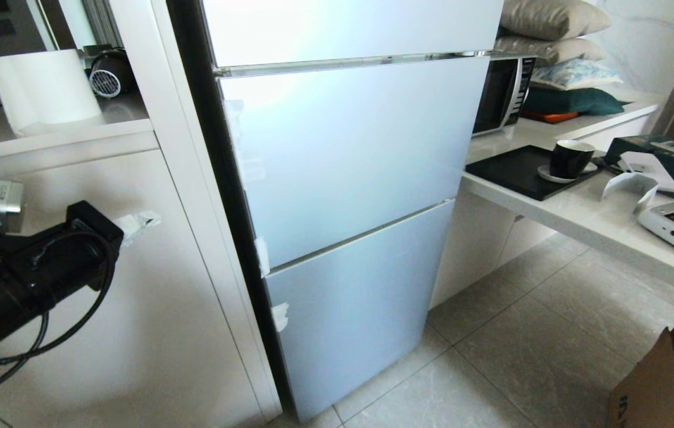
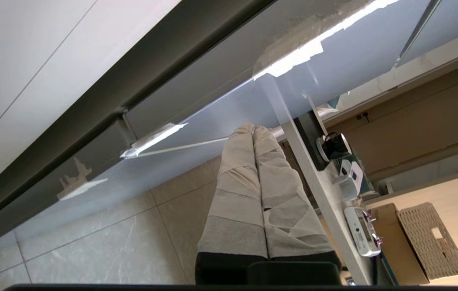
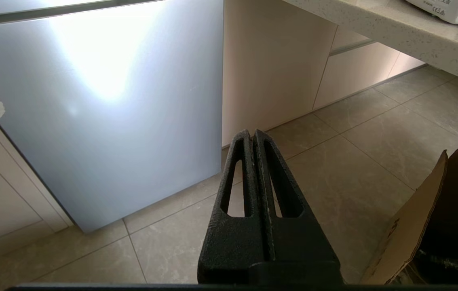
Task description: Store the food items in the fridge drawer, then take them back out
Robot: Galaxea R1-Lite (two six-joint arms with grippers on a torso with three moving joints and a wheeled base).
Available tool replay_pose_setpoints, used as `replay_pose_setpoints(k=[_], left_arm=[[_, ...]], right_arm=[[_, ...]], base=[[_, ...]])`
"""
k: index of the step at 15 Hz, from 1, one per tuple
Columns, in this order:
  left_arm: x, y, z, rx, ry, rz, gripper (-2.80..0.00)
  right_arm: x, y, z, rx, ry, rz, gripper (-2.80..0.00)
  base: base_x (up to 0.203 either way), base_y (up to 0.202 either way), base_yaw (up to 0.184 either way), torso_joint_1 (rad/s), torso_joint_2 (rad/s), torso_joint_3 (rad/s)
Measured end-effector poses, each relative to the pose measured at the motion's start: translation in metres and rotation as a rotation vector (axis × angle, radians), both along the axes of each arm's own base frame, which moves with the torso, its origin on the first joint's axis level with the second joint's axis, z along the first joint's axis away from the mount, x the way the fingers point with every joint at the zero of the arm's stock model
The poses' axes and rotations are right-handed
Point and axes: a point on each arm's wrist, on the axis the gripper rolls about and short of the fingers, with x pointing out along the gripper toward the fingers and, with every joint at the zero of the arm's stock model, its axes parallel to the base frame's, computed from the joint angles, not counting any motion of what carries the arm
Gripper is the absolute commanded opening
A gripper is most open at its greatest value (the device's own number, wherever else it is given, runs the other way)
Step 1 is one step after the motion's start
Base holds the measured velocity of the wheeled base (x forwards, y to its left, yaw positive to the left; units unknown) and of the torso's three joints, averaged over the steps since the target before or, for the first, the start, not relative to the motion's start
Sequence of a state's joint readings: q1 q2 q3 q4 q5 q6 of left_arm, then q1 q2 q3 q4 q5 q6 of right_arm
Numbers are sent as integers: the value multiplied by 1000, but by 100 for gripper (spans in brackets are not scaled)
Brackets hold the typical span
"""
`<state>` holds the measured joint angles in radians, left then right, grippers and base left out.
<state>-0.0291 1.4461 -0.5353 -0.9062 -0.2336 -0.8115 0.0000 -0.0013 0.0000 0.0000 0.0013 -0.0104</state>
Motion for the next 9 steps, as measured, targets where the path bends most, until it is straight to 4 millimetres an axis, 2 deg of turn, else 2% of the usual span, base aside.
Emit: replay_pose_setpoints(k=[9], left_arm=[[26,-3,0,-2,7,-8,-280]], right_arm=[[0,0,0,0,0,0,-280]], base=[[0,0,0,0,0,0]])
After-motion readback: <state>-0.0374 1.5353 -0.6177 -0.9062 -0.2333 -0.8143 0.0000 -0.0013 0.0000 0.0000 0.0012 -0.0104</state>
